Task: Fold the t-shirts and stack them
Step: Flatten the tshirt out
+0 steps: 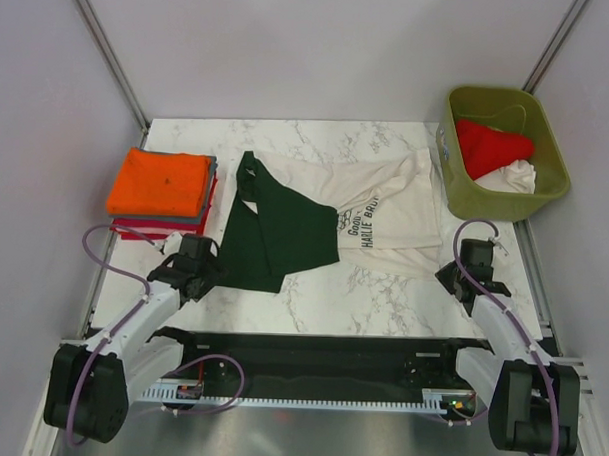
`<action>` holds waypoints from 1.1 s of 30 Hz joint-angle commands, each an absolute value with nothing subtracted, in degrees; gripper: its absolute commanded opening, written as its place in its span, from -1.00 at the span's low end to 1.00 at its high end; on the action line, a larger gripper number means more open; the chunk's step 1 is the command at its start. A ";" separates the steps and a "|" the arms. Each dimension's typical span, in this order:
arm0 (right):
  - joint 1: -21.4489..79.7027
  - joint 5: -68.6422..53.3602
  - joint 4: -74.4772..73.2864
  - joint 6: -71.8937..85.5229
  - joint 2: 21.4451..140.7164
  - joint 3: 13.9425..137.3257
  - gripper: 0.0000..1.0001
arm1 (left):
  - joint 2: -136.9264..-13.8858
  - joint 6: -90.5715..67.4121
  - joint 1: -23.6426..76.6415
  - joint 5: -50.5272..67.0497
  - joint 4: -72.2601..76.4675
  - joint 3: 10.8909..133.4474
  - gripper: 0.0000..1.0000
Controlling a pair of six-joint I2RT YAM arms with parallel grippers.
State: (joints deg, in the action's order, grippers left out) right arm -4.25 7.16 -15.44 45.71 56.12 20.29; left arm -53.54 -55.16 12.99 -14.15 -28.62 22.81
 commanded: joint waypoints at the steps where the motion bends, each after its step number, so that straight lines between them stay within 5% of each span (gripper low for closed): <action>1: -4.57 7.82 -14.15 45.44 53.88 19.61 -1.00 | -55.54 -58.97 13.18 -17.75 -25.84 23.20 0.35; 9: -4.57 7.38 -14.94 45.70 49.22 18.72 -1.00 | -58.80 -59.50 13.18 -14.94 -23.47 23.21 -0.19; 11: -4.57 6.42 -15.12 45.00 49.57 19.07 -0.82 | -58.45 -59.50 13.18 -14.85 -23.47 23.20 -0.45; 13: -4.57 5.80 -15.82 44.12 49.66 19.34 -0.28 | -57.66 -59.33 13.10 -14.68 -23.29 23.03 -0.71; 15: -4.57 6.41 -18.10 44.21 49.31 19.42 -0.16 | -56.96 -58.89 13.18 -14.33 -23.38 22.94 -0.96; 33: -4.48 2.72 -15.30 48.77 51.41 15.39 -0.18 | -48.08 -57.13 13.18 -11.78 -24.96 23.47 -0.95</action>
